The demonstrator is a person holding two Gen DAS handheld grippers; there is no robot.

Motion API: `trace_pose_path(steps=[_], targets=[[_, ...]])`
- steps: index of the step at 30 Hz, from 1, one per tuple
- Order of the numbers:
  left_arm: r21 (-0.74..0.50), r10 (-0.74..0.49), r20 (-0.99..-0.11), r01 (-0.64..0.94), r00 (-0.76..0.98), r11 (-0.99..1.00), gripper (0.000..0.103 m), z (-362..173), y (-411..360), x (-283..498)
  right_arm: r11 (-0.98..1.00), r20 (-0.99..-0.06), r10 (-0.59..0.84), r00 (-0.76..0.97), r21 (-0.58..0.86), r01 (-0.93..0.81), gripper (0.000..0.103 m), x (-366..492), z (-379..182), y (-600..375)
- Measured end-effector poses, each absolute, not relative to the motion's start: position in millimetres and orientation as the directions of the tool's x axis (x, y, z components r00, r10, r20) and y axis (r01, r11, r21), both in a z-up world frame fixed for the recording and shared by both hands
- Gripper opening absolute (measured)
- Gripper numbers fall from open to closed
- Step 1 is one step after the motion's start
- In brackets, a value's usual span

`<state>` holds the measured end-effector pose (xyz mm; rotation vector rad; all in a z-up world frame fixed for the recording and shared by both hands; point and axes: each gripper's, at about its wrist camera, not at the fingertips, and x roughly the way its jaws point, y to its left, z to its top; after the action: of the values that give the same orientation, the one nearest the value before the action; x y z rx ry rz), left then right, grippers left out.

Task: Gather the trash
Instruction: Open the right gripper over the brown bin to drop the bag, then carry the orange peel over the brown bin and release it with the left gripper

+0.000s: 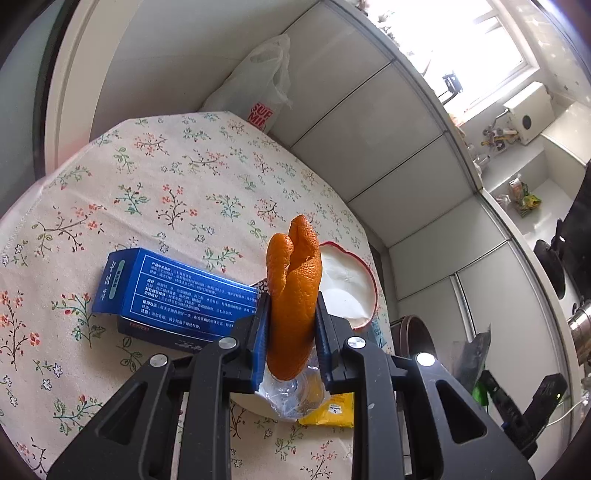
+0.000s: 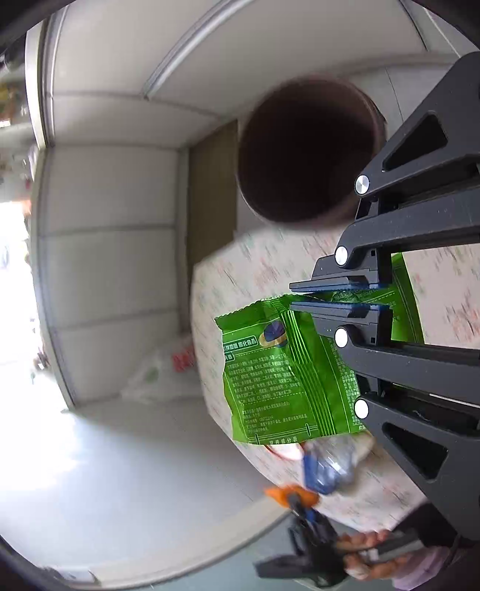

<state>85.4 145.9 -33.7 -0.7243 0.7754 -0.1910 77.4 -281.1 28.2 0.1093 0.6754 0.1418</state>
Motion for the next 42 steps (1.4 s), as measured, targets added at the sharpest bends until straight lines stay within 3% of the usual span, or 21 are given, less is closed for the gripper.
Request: trace_pose_path(steps=[8,17,19,20,21,23,26,33,38,42], targets=[[-0.619,-0.378,-0.579,-0.088,0.722,0.781,0.023,-30.9,136.7,86.6,0.989,-0.589,-0.084,0.804,0.047,0.138,0.004,113.2,35.5,-347.9],[-0.518,-0.321,-0.608,-0.057,0.726,0.853,0.023,-27.7,115.1,87.0,0.922,-0.612,-0.364,0.702,-0.132,0.363,0.006,165.6,-2.8,-384.2],[-0.477,-0.297,-0.605,-0.038,0.739,0.878,0.023,-21.3,106.8,84.6,0.909,-0.613,-0.393,0.685,-0.148,0.389,0.032,169.4,-8.5,-384.9],[-0.443,-0.276,-0.6,-0.025,0.751,0.896,0.023,-15.4,100.5,82.5,0.907,-0.609,-0.395,0.688,-0.138,0.398,0.055,168.7,-9.0,-386.1],[-0.419,-0.264,-0.595,-0.013,0.759,0.908,0.023,-10.9,95.3,81.4,0.905,-0.599,-0.397,0.695,-0.129,0.406,0.07,166.7,-8.3,-387.0],[-0.375,-0.258,-0.582,0.027,0.771,0.927,0.023,1.0,77.7,79.9,0.893,-0.565,-0.421,0.71,-0.121,0.434,0.076,157.8,-5.3,-387.5],[-0.357,-0.291,-0.579,0.084,0.761,0.93,0.024,12.3,49.3,83.8,0.877,-0.556,-0.42,0.717,-0.046,0.478,0.097,136.0,-3.5,-396.6],[-0.381,-0.434,-0.613,0.235,0.66,0.894,0.024,30.5,-56.7,127.2,0.7,-0.548,-0.366,0.752,0.371,0.611,0.096,31.6,-35.7,-431.1],[-0.32,-0.488,-0.642,0.372,0.591,0.871,0.024,41.3,-158.0,151.4,0.563,-0.567,-0.327,0.756,0.526,0.637,0.096,3.2,-69.7,-439.7],[-0.283,-0.514,-0.691,0.463,0.509,0.84,0.024,33.2,-237.5,166.2,0.563,-0.542,-0.354,0.762,0.527,0.636,0.096,-0.1,-73.1,-443.9]])
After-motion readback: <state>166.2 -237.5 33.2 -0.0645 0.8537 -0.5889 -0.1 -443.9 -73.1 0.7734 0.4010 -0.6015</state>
